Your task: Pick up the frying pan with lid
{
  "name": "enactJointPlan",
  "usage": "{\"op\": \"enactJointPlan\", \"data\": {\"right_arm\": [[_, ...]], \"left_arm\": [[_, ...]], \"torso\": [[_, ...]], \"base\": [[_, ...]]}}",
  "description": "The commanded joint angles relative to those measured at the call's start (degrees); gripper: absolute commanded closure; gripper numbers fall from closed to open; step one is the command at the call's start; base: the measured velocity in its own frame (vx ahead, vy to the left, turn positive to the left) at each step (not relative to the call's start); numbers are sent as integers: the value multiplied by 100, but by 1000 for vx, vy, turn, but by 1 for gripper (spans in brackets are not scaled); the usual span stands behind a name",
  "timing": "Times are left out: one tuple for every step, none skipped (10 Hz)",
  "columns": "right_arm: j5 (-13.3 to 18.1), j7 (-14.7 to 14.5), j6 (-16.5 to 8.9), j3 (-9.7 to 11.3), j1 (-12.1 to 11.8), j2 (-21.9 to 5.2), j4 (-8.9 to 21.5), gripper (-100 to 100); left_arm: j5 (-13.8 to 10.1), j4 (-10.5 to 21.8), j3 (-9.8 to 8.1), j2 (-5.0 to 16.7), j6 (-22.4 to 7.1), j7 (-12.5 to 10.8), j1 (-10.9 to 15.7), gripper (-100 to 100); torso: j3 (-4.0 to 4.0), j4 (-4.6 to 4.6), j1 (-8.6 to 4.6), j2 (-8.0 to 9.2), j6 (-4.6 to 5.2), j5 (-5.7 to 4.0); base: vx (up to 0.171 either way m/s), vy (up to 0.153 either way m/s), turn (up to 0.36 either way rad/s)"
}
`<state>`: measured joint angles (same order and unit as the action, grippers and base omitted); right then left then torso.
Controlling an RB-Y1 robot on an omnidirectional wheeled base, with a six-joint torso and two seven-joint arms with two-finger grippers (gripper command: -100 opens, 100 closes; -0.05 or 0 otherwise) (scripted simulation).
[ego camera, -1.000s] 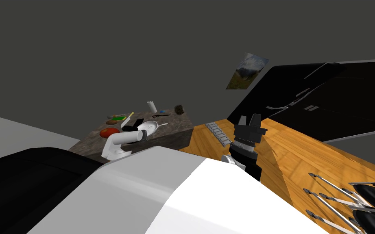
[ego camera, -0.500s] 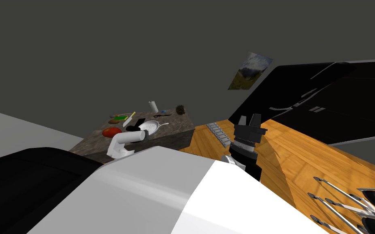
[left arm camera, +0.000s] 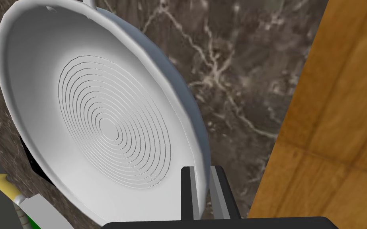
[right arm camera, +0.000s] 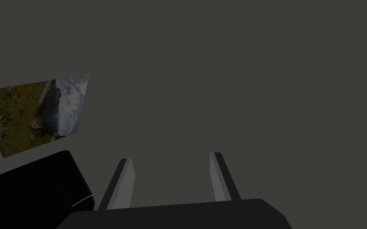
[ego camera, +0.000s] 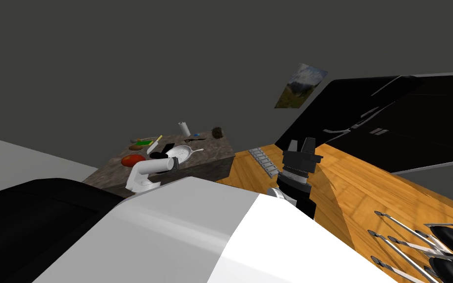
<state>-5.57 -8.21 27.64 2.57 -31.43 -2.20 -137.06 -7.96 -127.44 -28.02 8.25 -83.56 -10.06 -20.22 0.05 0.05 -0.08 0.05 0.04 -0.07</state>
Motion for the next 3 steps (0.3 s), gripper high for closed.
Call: {"op": "enactJointPlan", "data": {"right_arm": [[0, 0, 0, 0, 0, 0, 0, 0], [0, 0, 0, 0, 0, 0, 0, 0], [0, 0, 0, 0, 0, 0, 0, 0]], "left_arm": [[-136, -182, -165, 65, -189, -5, -55, 100], [-94, -84, -109, 48, -88, 4, -33, 100], [-104, -92, -121, 52, -105, 4, -35, 0]], "torso": [[0, 0, 0, 0, 0, 0], [3, 1, -9, 5, 0, -2], [2, 0, -3, 3, -2, -1]], "base": [[-20, -45, -125], [-10, -19, -16], [0, 0, 0]]}}
